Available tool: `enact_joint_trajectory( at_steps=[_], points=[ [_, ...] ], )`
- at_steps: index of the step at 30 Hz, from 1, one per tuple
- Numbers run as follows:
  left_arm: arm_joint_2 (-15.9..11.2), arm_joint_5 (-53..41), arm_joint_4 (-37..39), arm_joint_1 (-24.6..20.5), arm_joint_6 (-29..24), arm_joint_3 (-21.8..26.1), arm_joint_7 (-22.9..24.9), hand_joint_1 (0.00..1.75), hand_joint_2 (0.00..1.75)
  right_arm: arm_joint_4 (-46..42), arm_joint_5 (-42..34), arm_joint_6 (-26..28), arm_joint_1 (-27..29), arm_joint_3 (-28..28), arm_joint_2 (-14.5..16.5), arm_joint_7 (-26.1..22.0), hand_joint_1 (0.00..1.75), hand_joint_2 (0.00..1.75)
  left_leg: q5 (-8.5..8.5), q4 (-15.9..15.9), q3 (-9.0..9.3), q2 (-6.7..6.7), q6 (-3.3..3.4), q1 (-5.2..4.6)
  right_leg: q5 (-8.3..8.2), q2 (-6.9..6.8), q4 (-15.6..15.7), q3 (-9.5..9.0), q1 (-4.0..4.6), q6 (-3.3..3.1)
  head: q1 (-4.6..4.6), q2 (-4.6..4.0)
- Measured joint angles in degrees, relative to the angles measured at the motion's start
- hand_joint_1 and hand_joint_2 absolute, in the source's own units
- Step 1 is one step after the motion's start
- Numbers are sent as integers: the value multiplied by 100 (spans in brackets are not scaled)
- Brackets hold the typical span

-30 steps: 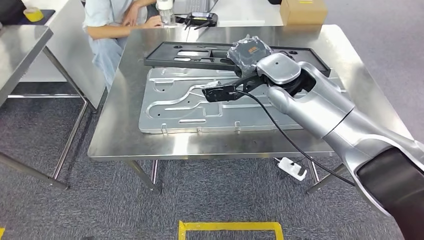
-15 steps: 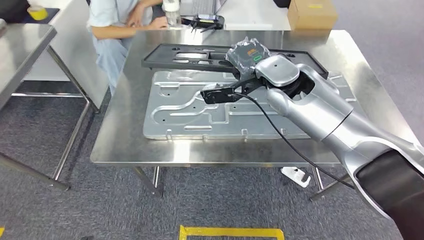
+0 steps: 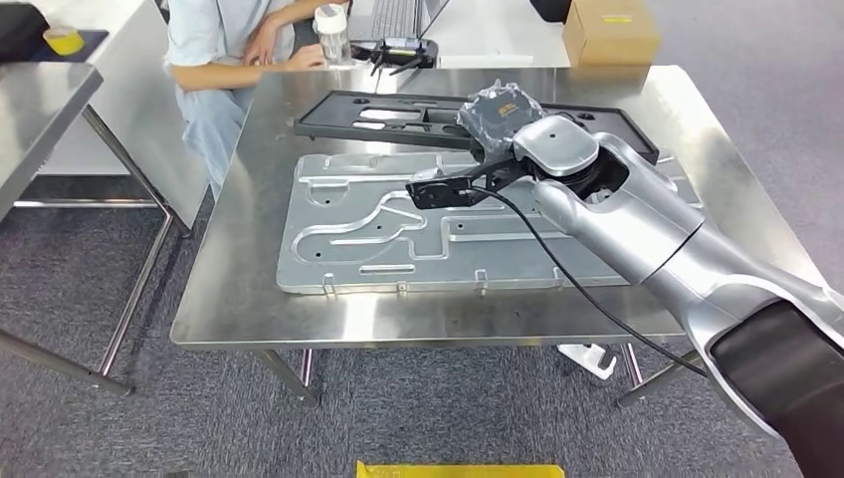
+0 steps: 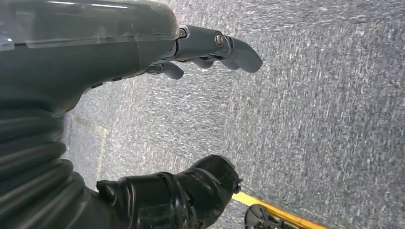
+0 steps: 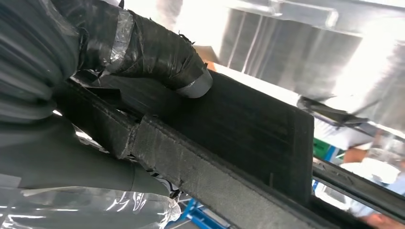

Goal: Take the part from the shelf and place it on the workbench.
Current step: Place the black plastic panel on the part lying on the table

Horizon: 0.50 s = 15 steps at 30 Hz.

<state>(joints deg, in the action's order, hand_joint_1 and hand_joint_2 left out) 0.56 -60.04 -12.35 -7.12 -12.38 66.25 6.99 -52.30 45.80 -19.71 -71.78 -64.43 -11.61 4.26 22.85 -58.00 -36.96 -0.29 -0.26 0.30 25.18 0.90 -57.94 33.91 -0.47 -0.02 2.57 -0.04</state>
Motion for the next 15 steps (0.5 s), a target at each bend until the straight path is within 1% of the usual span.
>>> enact_joint_trajectory(
  at_steps=[2, 3, 4, 5, 6, 7, 8, 9, 10, 11, 12, 13, 14, 15],
  points=[
    [2, 0, 0, 4, 1, 0, 0, 0, 175, -8, -8, 2, 0, 3, -7, 2, 175, 175, 8, 33, 16, 1, 77, 6, 23, -6, -5, 11, -2, 61, 1, 0],
    [4, 0, 0, 11, 0, 0, 0, 0, 175, -10, -15, 3, 3, 6, -18, 6, 175, 175, 12, 53, 40, 4, 111, 14, 74, -16, -77, 39, 2, 87, -5, 0],
    [5, 0, 0, 12, -1, 0, 0, 0, 175, -11, -25, 5, 3, 10, -30, 11, 175, 175, 15, 73, 67, 7, 144, 24, 167, -26, -250, 121, 5, 108, -17, 0],
    [7, 0, 0, 11, -1, 0, 0, 0, 175, -15, -38, 8, 7, 14, -42, 17, 175, 175, 23, 86, 93, 10, 172, 24, 305, -37, -552, 276, 5, 121, -25, 0],
    [7, 0, 0, 6, -3, 0, 0, 0, 175, -19, -51, 11, 19, 16, -51, 21, 175, 175, 39, 88, 110, 10, 195, 15, 459, -41, -936, 479, 6, 128, -35, 0],
    [7, 0, 0, 1, -5, 0, 0, 0, 175, -22, -63, 14, 42, 17, -56, 25, 175, 175, 56, 86, 124, 9, 215, 10, 579, -41, -1313, 697, 4, 129, -40, 0],
    [7, 0, 0, 0, -7, 0, 1, 0, 175, -25, -72, 15, 79, 17, -65, 30, 175, 175, 76, 81, 143, 5, 226, 5, 614, -42, -1569, 865, 4, 126, -39, 0],
    [8, 0, 0, 2, -9, 0, 2, 0, 175, -25, -78, 18, 122, 17, -77, 37, 175, 175, 100, 72, 164, -1, 229, 2, 537, -42, -1611, 932, 4, 117, -41, 0],
    [8, 0, 0, 7, -10, 0, 3, 0, 175, -25, -84, 22, 161, 17, -90, 43, 175, 175, 130, 57, 188, -11, 226, 1, 355, -42, -1422, 883, 4, 98, -41, 0],
    [9, 0, 0, 12, -11, 0, 4, 0, 175, -25, -90, 30, 190, 17, -104, 46, 175, 175, 163, 35, 211, -20, 214, 1, 115, -42, -1054, 739, 6, 72, -43, 0],
    [10, 0, 0, 15, -11, 0, 4, 0, 175, -25, -100, 44, 206, 19, -116, 48, 175, 175, 199, 11, 227, -27, 197, -2, -61, -42, -664, 568, 14, 42, -40, 0],
    [11, 0, 0, 12, -13, 0, 4, 0, 175, -30, -115, 63, 214, 21, -122, 46, 175, 175, 229, -15, 233, -31, 175, -11, -180, -42, -345, 423, 26, 20, -37, 1],
    [11, 0, 0, 9, -15, 0, 4, 0, 175, -38, -131, 86, 222, 25, -125, 43, 175, 175, 251, -29, 231, -32, 151, -16, -220, -39, -160, 335, 37, 3, -37, 1],
    [11, 0, 0, 6, -16, 0, 3, 0, 175, -47, -151, 117, 238, 31, -126, 38, 175, 175, 265, -34, 229, -31, 129, -21, -198, -34, -103, 305, 48, -7, -33, 1]
  ],
)
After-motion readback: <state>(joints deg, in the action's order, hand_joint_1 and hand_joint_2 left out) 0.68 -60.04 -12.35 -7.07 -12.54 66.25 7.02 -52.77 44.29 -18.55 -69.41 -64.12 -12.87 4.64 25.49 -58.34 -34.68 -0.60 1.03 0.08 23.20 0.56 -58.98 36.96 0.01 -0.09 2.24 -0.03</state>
